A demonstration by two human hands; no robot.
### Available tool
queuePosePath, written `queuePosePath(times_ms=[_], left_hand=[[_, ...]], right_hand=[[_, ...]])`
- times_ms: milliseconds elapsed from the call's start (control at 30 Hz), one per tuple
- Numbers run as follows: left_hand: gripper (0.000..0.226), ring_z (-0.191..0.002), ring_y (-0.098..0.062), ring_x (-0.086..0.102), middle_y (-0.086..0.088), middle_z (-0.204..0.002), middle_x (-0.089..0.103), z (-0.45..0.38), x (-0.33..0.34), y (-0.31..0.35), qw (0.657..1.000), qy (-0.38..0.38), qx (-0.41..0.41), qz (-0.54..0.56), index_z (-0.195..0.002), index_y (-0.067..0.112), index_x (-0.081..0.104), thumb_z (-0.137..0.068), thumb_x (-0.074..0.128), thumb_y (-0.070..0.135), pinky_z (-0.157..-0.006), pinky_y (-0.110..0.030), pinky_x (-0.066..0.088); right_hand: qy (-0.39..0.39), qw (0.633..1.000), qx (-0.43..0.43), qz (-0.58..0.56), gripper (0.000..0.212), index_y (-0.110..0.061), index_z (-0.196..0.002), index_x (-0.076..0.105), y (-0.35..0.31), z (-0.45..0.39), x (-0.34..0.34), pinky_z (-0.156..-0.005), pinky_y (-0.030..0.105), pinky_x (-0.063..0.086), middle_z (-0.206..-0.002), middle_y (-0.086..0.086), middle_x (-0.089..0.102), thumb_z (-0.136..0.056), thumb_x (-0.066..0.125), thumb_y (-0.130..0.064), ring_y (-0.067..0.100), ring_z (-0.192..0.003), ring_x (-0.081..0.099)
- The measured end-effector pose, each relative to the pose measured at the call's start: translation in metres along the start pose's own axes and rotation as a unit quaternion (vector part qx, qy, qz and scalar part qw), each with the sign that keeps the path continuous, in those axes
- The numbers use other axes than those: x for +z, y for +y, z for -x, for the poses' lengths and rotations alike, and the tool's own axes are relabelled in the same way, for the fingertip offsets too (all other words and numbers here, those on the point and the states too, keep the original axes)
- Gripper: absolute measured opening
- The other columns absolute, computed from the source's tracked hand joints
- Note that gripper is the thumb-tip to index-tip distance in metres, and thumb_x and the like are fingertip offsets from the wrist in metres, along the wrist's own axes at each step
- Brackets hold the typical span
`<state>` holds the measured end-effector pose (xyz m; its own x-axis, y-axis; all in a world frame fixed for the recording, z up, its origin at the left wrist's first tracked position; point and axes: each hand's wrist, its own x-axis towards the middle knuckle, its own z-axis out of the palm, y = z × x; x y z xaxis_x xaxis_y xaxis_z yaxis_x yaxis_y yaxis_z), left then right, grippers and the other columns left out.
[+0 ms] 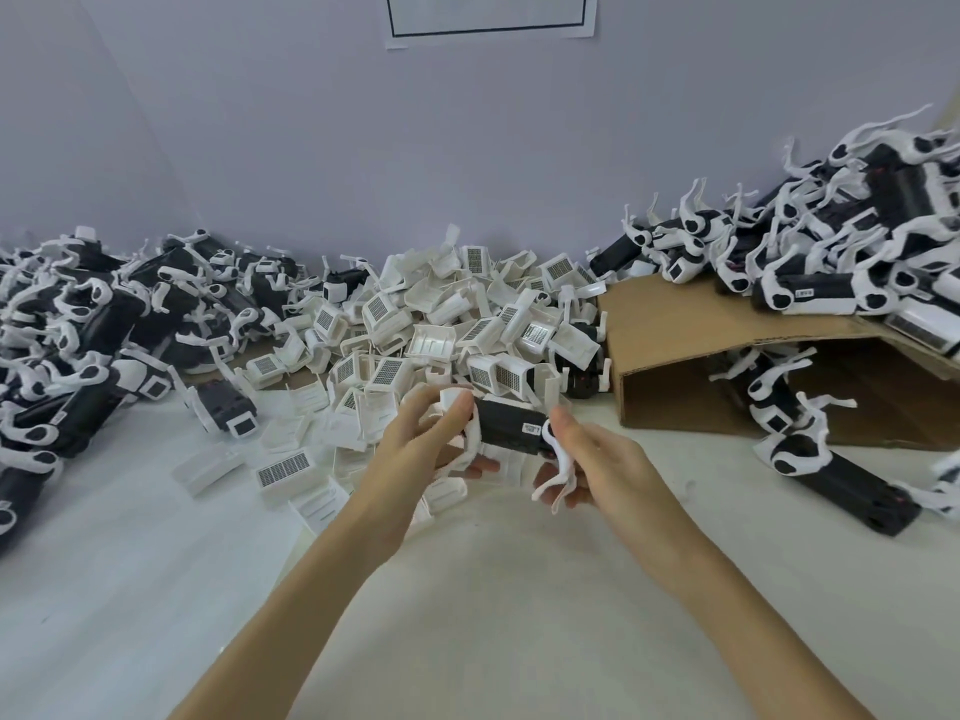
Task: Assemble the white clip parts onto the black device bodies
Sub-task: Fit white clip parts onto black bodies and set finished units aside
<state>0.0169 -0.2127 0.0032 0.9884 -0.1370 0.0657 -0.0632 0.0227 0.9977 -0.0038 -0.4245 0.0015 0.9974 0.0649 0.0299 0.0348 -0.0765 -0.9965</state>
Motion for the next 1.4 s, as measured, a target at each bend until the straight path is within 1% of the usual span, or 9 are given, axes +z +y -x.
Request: queuePosePath(times_ms=[167,333,467,567,700,867,1033,1200,1400], left_hand=[[0.069,-0.111,-0.028,0.073,-0.016,-0.109,0.077,0.0,0.001,0.005,0.985,0.101,0.028,0.136,-0.114,0.01,0.076,-0.1,0.046,0.07,-0.107,-0.053,0.049],[0.079,-0.086,-0.034,0.073,-0.017,-0.068,0.066,0.004,-0.003,0.007,0.939,0.212,0.07,0.262,-0.054,0.005,0.065,-0.106,0.042,0.059,-0.117,-0.054,0.044],[0.083,-0.075,-0.036,0.069,-0.018,-0.068,0.06,0.002,-0.014,0.012,0.937,0.193,0.073,0.283,-0.054,0.003,0.062,-0.106,0.037,0.063,-0.106,-0.051,0.051],[0.083,-0.098,-0.04,0.071,-0.03,-0.099,0.072,0.0,-0.014,0.016,0.969,0.127,0.105,0.185,-0.09,0.002,0.076,-0.106,0.028,0.068,-0.099,-0.047,0.055],[0.034,-0.101,-0.025,0.073,-0.007,-0.106,0.075,0.002,-0.001,0.007,0.961,0.131,0.23,-0.073,-0.113,0.02,0.066,-0.105,0.053,0.05,-0.083,-0.036,0.06],[0.017,-0.073,-0.012,0.063,0.007,-0.081,0.07,0.002,-0.001,0.003,0.934,0.275,0.218,-0.073,-0.098,0.031,0.057,-0.104,0.053,0.047,-0.071,-0.04,0.056],[0.019,-0.067,-0.01,0.062,0.018,-0.068,0.064,-0.009,-0.024,0.007,0.926,0.333,0.175,0.015,-0.092,0.026,0.057,-0.107,0.056,0.038,-0.058,-0.035,0.054],[0.017,-0.06,-0.008,0.064,0.007,-0.074,0.064,-0.012,-0.032,0.009,0.925,0.343,0.159,0.041,-0.096,0.016,0.056,-0.109,0.055,0.028,-0.05,-0.025,0.052],[0.018,-0.075,-0.025,0.054,0.0,-0.074,0.06,-0.007,-0.022,0.012,0.935,0.309,0.172,0.0,-0.083,0.031,0.059,-0.098,0.058,0.041,-0.07,-0.046,0.049]], right_hand=[[-0.028,0.973,-0.17,0.153,0.067,-0.038,-0.128,0.06,0.002,0.01,0.009,-0.089,0.014,0.048,-0.12,-0.025,0.069,-0.07,0.089,-0.055,0.001,-0.108,0.063],[-0.014,0.905,-0.312,0.288,0.072,-0.027,-0.132,0.057,0.013,0.023,0.036,-0.1,0.02,0.041,-0.128,-0.016,0.062,-0.072,0.09,-0.05,0.0,-0.117,0.053],[0.049,0.845,-0.417,0.33,0.066,-0.016,-0.13,0.059,0.017,0.027,0.051,-0.096,0.018,0.041,-0.121,-0.007,0.065,-0.079,0.083,-0.051,0.003,-0.109,0.053],[0.044,0.909,-0.327,0.253,0.066,-0.028,-0.136,0.053,0.016,0.025,0.046,-0.094,0.012,0.043,-0.128,-0.02,0.062,-0.084,0.075,-0.062,-0.008,-0.111,0.053],[-0.009,0.98,-0.183,0.078,0.051,-0.043,-0.135,0.054,0.014,0.017,0.028,-0.092,0.02,0.05,-0.127,-0.021,0.069,-0.09,0.07,-0.062,0.008,-0.111,0.065],[-0.042,0.973,-0.179,0.139,0.035,-0.048,-0.141,0.053,0.022,0.004,0.022,-0.102,0.021,0.048,-0.144,-0.033,0.053,-0.108,0.042,-0.051,-0.008,-0.136,0.048],[-0.059,0.859,-0.229,0.454,0.041,-0.033,-0.141,0.061,0.046,-0.009,0.008,-0.117,0.03,0.026,-0.156,-0.014,0.045,-0.103,0.062,-0.017,0.007,-0.148,0.033],[0.028,0.883,-0.247,0.398,0.028,-0.022,-0.117,0.071,0.038,-0.009,0.014,-0.101,0.029,0.039,-0.118,-0.013,0.064,-0.09,0.079,-0.019,0.013,-0.119,0.054],[0.082,0.948,-0.207,0.229,0.015,-0.021,-0.095,0.072,0.021,0.0,0.007,-0.08,0.014,0.049,-0.09,-0.014,0.071,-0.087,0.084,-0.023,0.006,-0.089,0.065]])
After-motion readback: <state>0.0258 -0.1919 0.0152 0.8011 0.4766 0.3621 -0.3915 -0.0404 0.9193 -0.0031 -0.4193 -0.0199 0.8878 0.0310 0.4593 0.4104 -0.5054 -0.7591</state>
